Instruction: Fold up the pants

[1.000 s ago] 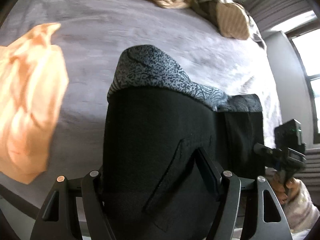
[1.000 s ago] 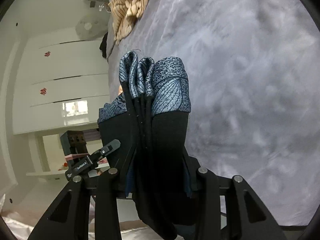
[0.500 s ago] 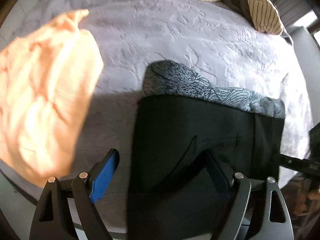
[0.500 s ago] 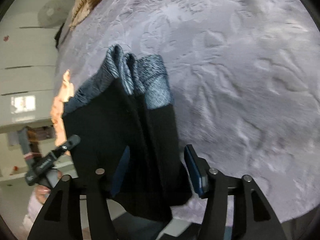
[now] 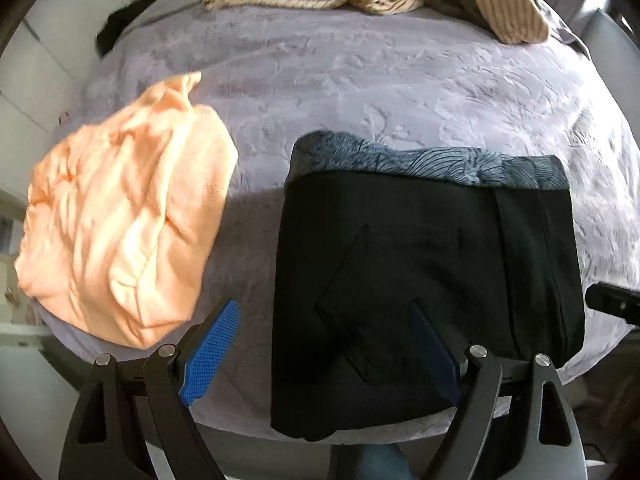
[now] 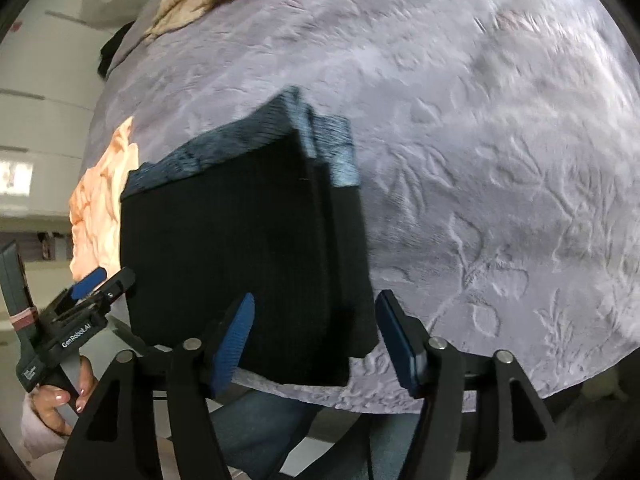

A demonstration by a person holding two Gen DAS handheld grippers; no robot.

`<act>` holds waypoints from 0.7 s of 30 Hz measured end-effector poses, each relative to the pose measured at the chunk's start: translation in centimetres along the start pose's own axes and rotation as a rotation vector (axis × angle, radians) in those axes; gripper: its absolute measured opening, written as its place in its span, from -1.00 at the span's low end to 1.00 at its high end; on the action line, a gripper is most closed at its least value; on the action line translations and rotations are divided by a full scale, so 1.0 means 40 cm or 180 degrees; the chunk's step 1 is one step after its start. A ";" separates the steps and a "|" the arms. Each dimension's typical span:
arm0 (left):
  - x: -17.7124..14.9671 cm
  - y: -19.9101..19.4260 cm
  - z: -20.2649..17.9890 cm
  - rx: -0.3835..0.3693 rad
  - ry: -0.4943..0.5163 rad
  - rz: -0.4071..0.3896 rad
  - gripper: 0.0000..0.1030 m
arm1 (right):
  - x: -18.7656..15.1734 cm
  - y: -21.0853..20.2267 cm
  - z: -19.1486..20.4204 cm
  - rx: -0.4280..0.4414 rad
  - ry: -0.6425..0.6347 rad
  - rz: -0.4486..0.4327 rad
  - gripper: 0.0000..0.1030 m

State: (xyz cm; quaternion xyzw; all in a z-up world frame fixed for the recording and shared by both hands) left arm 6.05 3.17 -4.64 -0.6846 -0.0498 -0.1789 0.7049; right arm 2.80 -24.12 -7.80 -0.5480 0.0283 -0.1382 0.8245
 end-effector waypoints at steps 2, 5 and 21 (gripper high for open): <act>-0.009 -0.019 0.001 -0.0048 0.0006 -0.0040 0.70 | -0.004 -0.011 0.027 -0.0003 -0.0043 -0.0047 0.49; -0.009 -0.031 0.008 -0.0148 -0.0010 -0.0046 1.00 | -0.009 -0.022 0.075 -0.0055 -0.0092 -0.0133 0.54; -0.029 -0.062 0.038 -0.0194 0.0091 -0.0119 1.00 | -0.076 -0.035 0.229 -0.0765 -0.0350 -0.0512 0.99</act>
Point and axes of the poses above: each gripper's, at about its wrist camera, not at the fingertips, and y roughly the way its jaws point, z to its left, x to its top, the point moved 1 cm from there along y, roughly the way its jaws point, and after that the axes turned 5 degrees about -z, right-handed, at the moved point
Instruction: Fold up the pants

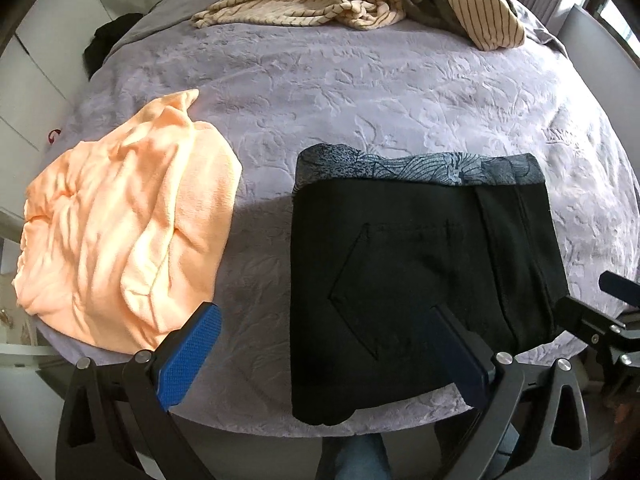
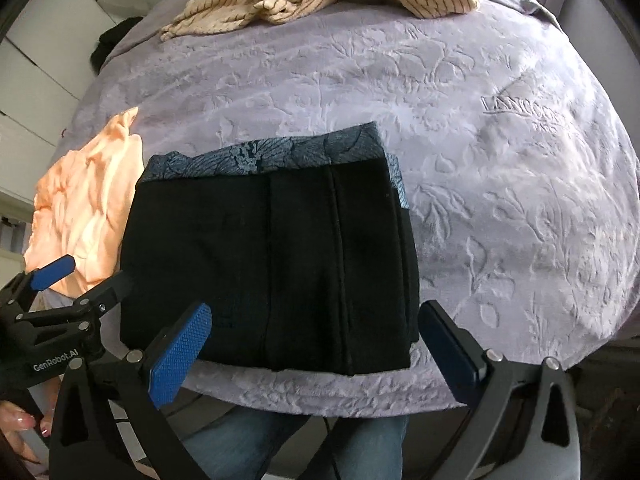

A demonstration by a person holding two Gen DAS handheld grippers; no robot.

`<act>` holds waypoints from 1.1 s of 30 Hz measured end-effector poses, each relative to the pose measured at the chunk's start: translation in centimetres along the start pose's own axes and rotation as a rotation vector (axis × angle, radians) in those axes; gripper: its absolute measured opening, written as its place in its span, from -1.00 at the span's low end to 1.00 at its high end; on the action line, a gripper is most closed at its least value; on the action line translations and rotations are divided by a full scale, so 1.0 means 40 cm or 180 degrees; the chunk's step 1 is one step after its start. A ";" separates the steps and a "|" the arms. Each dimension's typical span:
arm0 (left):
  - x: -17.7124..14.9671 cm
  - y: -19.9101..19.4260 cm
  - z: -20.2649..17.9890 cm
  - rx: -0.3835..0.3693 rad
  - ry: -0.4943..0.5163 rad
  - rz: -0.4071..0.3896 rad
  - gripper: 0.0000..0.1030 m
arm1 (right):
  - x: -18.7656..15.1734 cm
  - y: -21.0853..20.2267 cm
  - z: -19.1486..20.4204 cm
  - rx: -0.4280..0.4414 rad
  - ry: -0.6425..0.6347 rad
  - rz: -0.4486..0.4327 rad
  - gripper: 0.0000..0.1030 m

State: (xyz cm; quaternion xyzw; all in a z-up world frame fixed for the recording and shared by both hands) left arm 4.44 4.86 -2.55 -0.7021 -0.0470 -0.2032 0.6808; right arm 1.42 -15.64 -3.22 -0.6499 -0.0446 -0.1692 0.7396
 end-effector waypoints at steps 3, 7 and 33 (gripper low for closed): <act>0.005 -0.013 0.005 0.0003 -0.0030 -0.0048 1.00 | 0.001 -0.007 0.000 -0.0093 0.0011 0.0037 0.99; 0.010 -0.028 0.003 0.0035 -0.0076 -0.0145 1.00 | 0.004 -0.017 0.001 -0.0154 0.0011 0.0050 0.99; -0.004 -0.057 -0.081 0.0232 -0.0036 -0.0233 1.00 | 0.014 -0.048 -0.030 -0.0428 -0.0238 -0.0123 0.99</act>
Point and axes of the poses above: each gripper's, at about its wrist camera, not at the fingertips, and y roughly the way its jaws point, z to its left, x to its top, the point moved 1 cm from there along y, roughly the way its jaws point, and after that the axes turned 5 degrees about -z, right-handed, at the moved point
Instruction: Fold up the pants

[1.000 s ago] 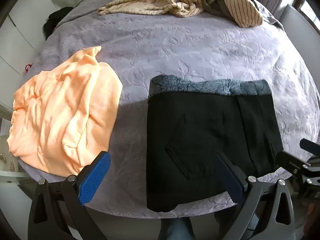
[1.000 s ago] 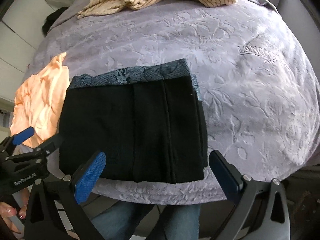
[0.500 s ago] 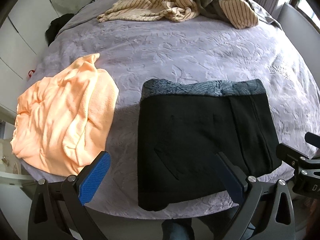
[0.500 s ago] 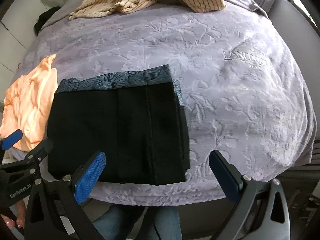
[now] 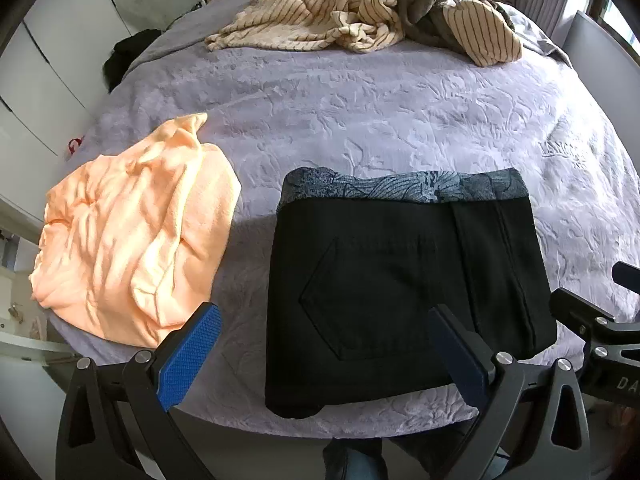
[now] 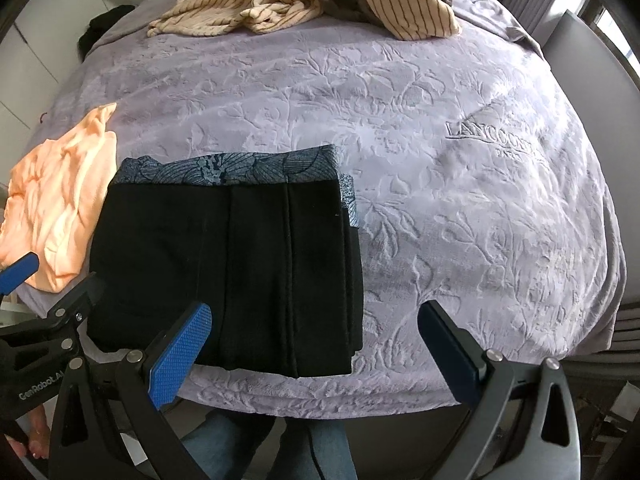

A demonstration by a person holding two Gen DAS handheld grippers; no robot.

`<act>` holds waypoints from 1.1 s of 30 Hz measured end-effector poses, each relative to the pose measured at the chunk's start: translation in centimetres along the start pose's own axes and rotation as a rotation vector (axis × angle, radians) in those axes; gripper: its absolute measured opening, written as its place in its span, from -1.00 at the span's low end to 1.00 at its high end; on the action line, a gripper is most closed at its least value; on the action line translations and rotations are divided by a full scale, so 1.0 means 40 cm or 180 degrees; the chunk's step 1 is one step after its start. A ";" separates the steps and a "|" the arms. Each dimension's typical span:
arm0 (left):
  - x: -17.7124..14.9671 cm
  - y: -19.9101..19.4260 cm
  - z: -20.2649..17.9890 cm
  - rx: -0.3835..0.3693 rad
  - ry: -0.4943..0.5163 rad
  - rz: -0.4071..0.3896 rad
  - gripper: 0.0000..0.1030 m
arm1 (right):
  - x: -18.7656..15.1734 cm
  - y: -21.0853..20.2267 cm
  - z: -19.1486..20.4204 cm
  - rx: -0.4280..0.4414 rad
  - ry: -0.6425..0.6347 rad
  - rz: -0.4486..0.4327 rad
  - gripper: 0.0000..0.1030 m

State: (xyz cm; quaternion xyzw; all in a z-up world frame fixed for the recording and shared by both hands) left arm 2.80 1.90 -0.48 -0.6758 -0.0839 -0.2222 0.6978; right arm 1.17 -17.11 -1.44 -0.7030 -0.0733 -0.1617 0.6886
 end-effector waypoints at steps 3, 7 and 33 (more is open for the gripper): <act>0.003 -0.005 0.000 0.0018 0.0003 -0.0028 1.00 | 0.003 -0.001 0.001 0.0010 -0.0008 -0.0011 0.99; 0.007 -0.007 0.001 0.0035 -0.0006 -0.0045 1.00 | 0.008 -0.005 0.006 0.0024 -0.0021 -0.0042 0.99; 0.016 -0.013 -0.005 0.0079 -0.0002 -0.0095 1.00 | 0.021 -0.003 0.006 0.0040 -0.0017 -0.0054 0.99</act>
Point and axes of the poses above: each gripper's, at about its wrist camera, not at the fingertips, and y roughly the way its jaws point, z to its left, x to its top, the point moved 1 cm from there along y, roughly the way its jaws point, and after that the axes turned 5 degrees about -z, right-handed, at the moved point
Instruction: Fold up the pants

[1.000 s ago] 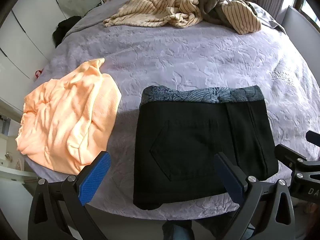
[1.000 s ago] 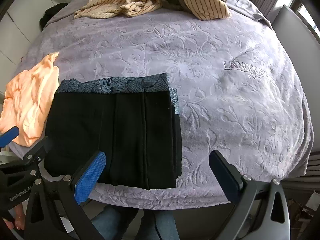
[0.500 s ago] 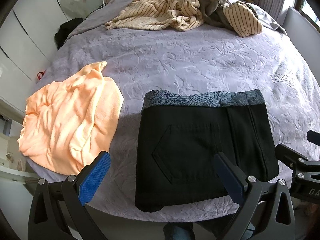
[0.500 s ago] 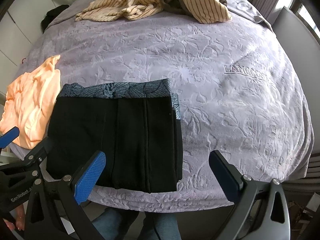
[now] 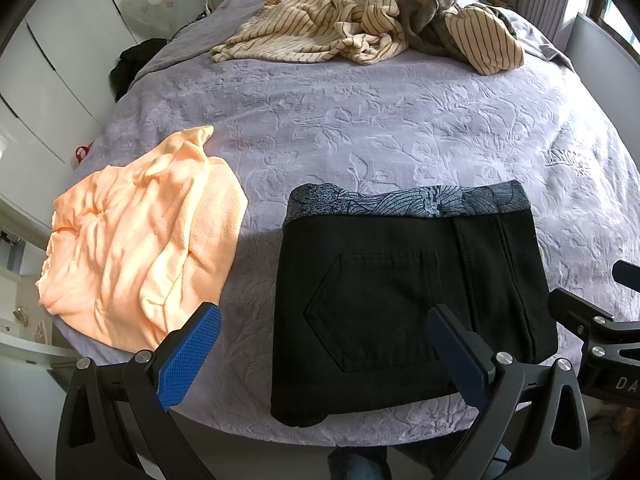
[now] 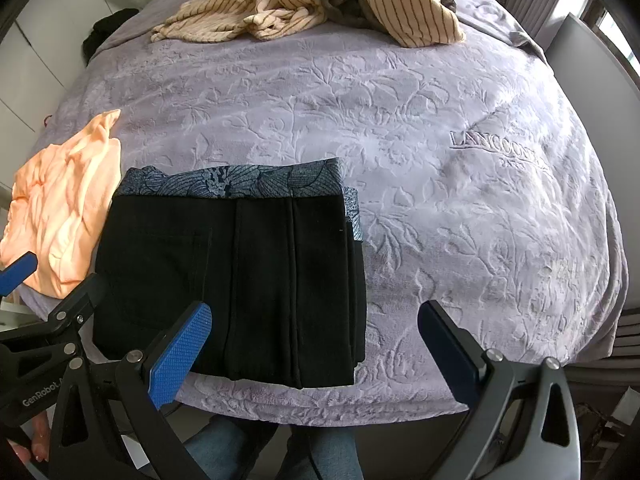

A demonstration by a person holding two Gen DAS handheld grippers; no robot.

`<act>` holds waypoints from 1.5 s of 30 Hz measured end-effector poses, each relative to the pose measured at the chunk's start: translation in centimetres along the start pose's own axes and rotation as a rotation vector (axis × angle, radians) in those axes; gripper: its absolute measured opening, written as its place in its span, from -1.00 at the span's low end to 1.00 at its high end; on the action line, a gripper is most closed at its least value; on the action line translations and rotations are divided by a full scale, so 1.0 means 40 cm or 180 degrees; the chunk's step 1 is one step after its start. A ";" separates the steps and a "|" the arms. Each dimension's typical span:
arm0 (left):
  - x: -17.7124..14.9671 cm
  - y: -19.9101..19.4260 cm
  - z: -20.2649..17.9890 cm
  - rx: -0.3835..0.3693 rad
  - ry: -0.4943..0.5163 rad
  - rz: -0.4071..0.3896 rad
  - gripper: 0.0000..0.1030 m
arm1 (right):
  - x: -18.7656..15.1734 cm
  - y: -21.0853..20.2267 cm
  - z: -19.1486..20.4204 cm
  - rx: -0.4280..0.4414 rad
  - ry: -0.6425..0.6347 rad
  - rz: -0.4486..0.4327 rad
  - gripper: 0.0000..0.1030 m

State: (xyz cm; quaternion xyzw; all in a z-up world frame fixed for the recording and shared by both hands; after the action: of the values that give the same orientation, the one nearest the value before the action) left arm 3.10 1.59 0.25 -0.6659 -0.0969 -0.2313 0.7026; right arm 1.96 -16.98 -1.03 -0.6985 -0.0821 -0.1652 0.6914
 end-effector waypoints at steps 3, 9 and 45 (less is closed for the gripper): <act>-0.001 -0.001 -0.001 0.0001 -0.0002 -0.0004 1.00 | 0.000 0.000 0.001 -0.0004 -0.0002 -0.0001 0.99; 0.001 0.002 0.000 0.0001 0.0017 -0.0009 1.00 | -0.001 0.002 0.000 0.0003 0.0003 0.0005 0.99; -0.003 0.003 -0.004 -0.0114 0.0031 0.0005 1.00 | -0.017 0.010 -0.017 0.0028 0.0025 0.0063 0.99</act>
State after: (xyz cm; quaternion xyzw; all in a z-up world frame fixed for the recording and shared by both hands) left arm 3.03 1.45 0.06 -0.6772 -0.0889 -0.2357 0.6913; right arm 1.39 -17.59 -1.63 -0.6956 -0.0731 -0.1608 0.6963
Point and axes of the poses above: each gripper's, at about its wrist camera, not at the fingertips, and y roughly the way its jaws point, z to its left, x to its top, the point moved 1 cm from there along y, roughly the way its jaws point, and after that the axes turned 5 degrees about -z, right-handed, at the moved point
